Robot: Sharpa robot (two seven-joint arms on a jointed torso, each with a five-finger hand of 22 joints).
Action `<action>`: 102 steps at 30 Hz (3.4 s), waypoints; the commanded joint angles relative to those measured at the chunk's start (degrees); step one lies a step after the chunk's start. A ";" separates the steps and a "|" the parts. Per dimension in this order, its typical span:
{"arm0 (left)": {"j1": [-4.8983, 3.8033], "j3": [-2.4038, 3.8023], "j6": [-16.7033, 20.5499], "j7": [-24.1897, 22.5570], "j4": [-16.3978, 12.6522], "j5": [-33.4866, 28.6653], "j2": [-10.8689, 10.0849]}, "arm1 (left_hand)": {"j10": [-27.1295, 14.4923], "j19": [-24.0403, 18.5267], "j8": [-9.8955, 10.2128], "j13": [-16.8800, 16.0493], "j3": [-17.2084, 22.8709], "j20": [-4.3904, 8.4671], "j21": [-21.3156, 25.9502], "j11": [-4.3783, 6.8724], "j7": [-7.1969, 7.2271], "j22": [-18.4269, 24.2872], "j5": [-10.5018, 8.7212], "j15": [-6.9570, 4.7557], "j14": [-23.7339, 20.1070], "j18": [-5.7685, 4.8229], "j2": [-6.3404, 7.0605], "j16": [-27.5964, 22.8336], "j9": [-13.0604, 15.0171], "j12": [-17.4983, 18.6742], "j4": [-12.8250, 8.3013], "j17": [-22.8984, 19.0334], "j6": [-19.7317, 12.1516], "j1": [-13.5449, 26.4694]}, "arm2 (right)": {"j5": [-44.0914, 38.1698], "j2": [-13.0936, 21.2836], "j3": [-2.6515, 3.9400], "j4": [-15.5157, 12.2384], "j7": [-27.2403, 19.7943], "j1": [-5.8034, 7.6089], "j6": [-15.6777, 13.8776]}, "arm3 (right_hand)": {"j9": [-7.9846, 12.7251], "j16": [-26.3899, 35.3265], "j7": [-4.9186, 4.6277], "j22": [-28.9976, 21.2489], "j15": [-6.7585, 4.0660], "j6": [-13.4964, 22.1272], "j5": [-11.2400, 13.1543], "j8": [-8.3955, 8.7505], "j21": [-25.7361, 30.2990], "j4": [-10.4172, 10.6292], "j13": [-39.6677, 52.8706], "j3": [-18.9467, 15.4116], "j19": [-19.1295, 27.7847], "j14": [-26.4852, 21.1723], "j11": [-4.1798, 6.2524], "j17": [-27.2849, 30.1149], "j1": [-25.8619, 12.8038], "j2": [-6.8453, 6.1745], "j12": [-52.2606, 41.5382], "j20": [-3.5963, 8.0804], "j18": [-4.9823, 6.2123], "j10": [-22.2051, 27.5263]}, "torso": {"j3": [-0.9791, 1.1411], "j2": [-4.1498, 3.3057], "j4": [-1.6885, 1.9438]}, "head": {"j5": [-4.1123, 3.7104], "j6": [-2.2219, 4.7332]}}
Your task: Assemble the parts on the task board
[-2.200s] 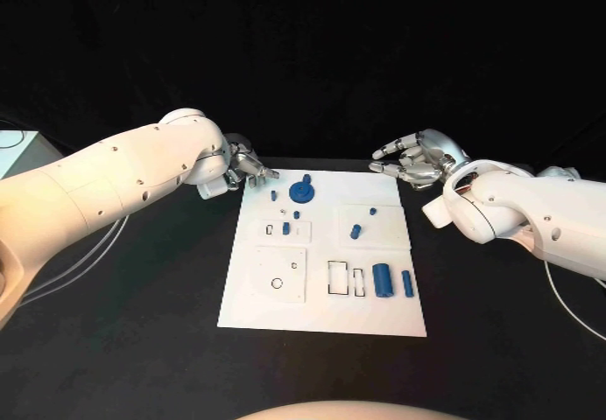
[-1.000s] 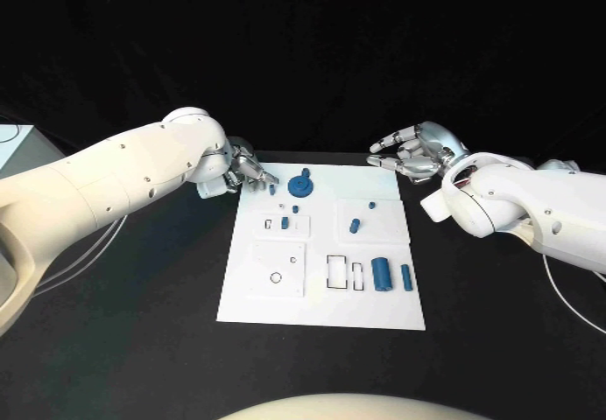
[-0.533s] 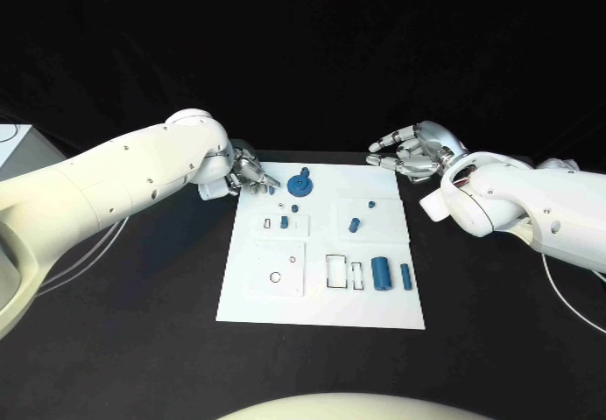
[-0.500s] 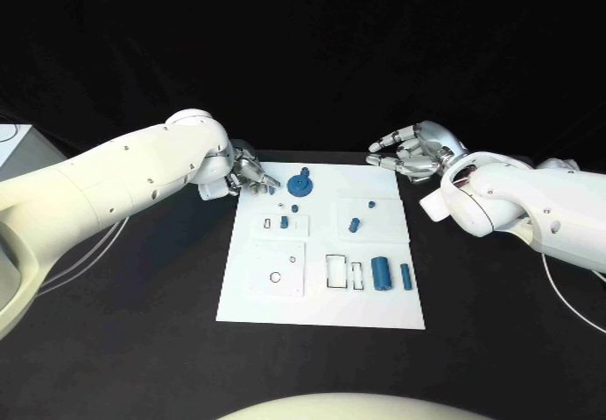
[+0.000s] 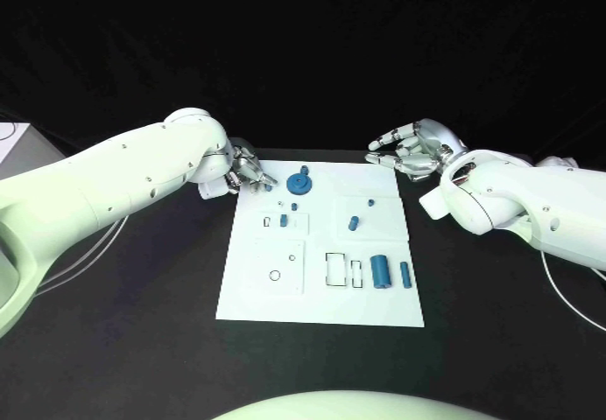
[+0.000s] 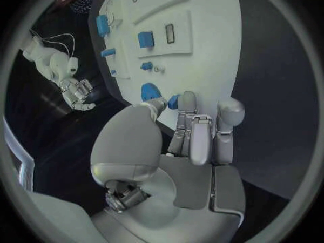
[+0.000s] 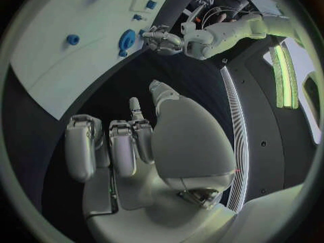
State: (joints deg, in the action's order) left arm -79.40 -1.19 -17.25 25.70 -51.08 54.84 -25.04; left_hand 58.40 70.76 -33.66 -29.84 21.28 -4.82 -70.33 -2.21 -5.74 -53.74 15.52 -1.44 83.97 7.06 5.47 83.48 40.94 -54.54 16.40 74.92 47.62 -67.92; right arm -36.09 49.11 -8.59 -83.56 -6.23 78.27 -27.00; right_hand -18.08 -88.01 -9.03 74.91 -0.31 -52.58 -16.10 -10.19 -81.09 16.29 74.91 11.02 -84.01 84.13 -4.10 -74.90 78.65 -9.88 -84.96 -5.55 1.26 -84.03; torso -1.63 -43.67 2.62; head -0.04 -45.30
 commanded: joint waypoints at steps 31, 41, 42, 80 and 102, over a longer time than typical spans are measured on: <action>0.01 -0.13 7.42 0.76 -11.93 -10.91 -7.84 | 0.66 1.16 -15.65 0.36 28.38 1.73 -2.63 2.33 1.89 -3.46 0.13 -1.88 2.93 -0.27 3.70 2.78 10.97 -5.01 -10.16 8.03 -3.21 -0.12 | -0.79 0.17 0.02 0.28 1.18 0.04 2.10 | 0.00 0.39 -0.05 7.46 0.13 0.30 -0.16 -0.42 0.19 -0.04 10.78 0.45 -2.08 4.70 -0.12 -10.71 -0.59 0.21 0.20 -0.06 1.17 -1.36 | 0.05 0.14 0.15 | 0.25 -0.36; 0.66 -0.89 10.19 0.16 -21.78 -4.88 -13.78 | 1.02 1.47 -16.08 0.70 30.63 1.81 -3.03 2.39 1.93 -4.07 -0.32 -1.95 3.08 -0.38 3.27 2.99 10.70 -5.21 -11.47 8.29 -2.85 1.70 | -0.80 0.48 0.01 0.21 1.28 0.04 2.16 | 0.00 0.39 -0.05 7.46 0.13 0.30 -0.16 -0.42 0.19 -0.04 10.78 0.45 -2.08 4.70 -0.12 -10.71 -0.59 0.21 0.20 -0.06 1.17 -1.36 | 0.04 0.38 0.36 | 0.44 -0.58; 0.73 -1.02 10.32 0.17 -22.46 -4.54 -14.18 | 1.03 1.50 -16.09 0.70 30.65 1.81 -3.06 2.39 1.93 -4.12 -0.34 -1.95 3.10 -0.39 3.25 3.02 10.69 -5.21 -11.48 8.34 -2.84 1.73 | -0.80 0.51 0.01 0.22 1.28 0.04 2.16 | 0.00 0.39 -0.05 7.46 0.13 0.30 -0.16 -0.42 0.19 -0.04 10.78 0.45 -2.08 4.70 -0.12 -10.71 -0.59 0.21 0.20 -0.06 1.17 -1.36 | 0.05 0.43 0.42 | 0.45 -0.62; 2.93 -3.31 7.46 -3.90 -27.69 4.81 -16.03 | 1.27 1.52 -16.35 1.13 32.75 1.93 -3.21 2.58 2.15 -4.24 -0.86 -2.09 3.48 -0.40 3.34 3.49 10.03 -5.32 -13.88 9.07 -2.40 3.44 | -0.81 0.50 -0.01 0.33 1.24 0.03 2.26 | 0.00 0.39 -0.05 7.46 0.13 0.30 -0.16 -0.42 0.19 -0.04 10.78 0.45 -2.08 4.70 -0.12 -10.71 -0.59 0.21 0.20 -0.06 1.17 -1.36 | 0.07 0.66 0.57 | 0.61 -2.30; 2.91 -3.36 3.78 -4.44 -26.09 4.56 -14.96 | 1.21 1.41 -16.29 1.21 32.98 1.94 -3.16 2.61 2.18 -4.18 -0.82 -2.09 3.61 -0.38 3.52 3.67 9.79 -5.32 -14.52 9.40 -2.28 3.62 | -0.81 0.40 -0.01 0.39 1.22 0.03 2.30 | -0.02 0.38 -0.02 7.47 0.10 0.29 -0.17 -0.50 0.20 -0.02 10.80 0.54 -2.10 4.72 -0.10 -10.75 -0.77 0.15 0.17 -0.03 1.16 -1.40 | 0.05 0.69 0.67 | 0.46 -2.58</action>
State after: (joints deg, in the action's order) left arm -76.55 -4.50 -11.59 22.08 -77.23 59.04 -40.20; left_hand 59.39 72.08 -49.87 -28.70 44.05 -3.08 -73.35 0.18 -3.56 -57.95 14.50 -3.16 83.84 7.05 9.78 86.92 50.74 -59.63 12.31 74.92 45.08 -64.26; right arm -36.50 49.56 -8.61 -83.18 -4.86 78.27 -25.35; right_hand -18.07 -88.01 -9.03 74.93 -0.31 -52.58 -16.10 -10.41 -81.09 16.29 74.90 11.34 -84.00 84.13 -4.10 -74.91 78.42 -9.65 -84.96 -5.55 1.26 -84.03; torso -1.60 -43.00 3.26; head 0.44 -47.85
